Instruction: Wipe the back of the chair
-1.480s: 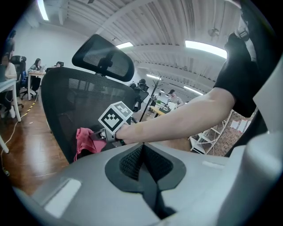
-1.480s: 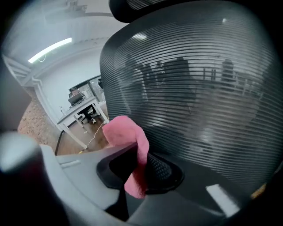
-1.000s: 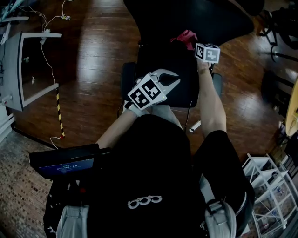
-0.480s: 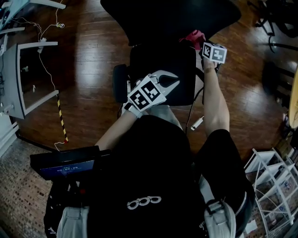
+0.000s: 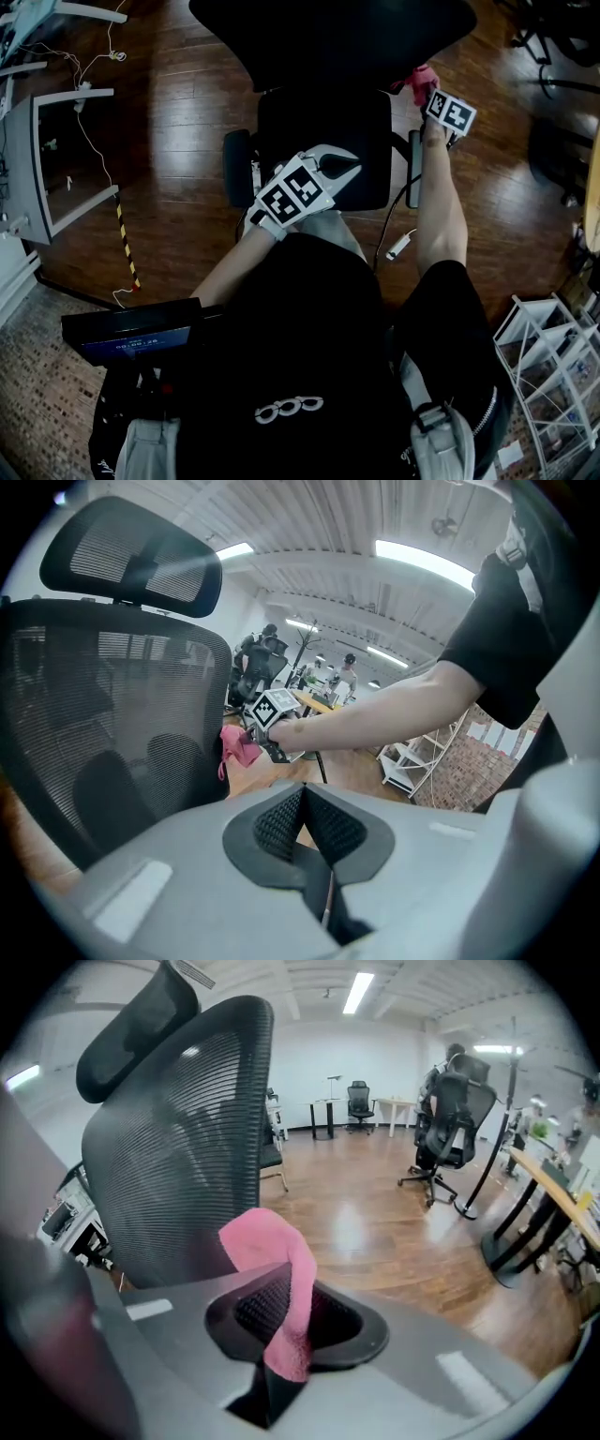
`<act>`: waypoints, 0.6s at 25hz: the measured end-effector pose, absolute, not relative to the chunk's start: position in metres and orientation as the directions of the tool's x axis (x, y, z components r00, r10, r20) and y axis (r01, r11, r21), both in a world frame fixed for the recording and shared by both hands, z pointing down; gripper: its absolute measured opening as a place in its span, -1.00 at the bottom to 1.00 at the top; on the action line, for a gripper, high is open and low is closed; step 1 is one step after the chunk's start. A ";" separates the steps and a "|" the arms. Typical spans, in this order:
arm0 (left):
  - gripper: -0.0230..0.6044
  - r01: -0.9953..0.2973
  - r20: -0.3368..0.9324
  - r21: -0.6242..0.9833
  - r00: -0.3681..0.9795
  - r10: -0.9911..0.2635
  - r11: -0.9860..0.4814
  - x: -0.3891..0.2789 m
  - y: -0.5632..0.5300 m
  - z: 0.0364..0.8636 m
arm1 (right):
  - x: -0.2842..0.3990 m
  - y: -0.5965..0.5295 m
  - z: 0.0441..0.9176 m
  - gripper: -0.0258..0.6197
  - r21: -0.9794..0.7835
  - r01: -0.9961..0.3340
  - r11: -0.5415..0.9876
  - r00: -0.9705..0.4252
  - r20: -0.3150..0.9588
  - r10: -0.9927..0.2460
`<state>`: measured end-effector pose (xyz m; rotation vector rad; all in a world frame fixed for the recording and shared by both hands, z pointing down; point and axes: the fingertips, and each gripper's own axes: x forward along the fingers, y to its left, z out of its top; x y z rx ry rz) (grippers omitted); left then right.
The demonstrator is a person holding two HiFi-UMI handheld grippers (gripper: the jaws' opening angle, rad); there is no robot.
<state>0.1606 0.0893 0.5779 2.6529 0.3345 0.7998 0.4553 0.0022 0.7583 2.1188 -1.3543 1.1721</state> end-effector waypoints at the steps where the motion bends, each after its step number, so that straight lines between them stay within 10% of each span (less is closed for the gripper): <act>1: -0.96 0.122 0.487 0.394 0.813 0.320 -0.911 0.160 0.090 0.578 | 0.459 0.007 0.758 -0.78 -0.112 -0.866 -0.488 0.211 0.802 -0.558; 15: -0.96 0.061 0.483 0.394 0.835 0.263 -0.917 0.105 0.070 0.568 | 0.368 -0.045 0.770 -0.79 -0.114 -0.933 -0.341 0.109 0.815 -0.569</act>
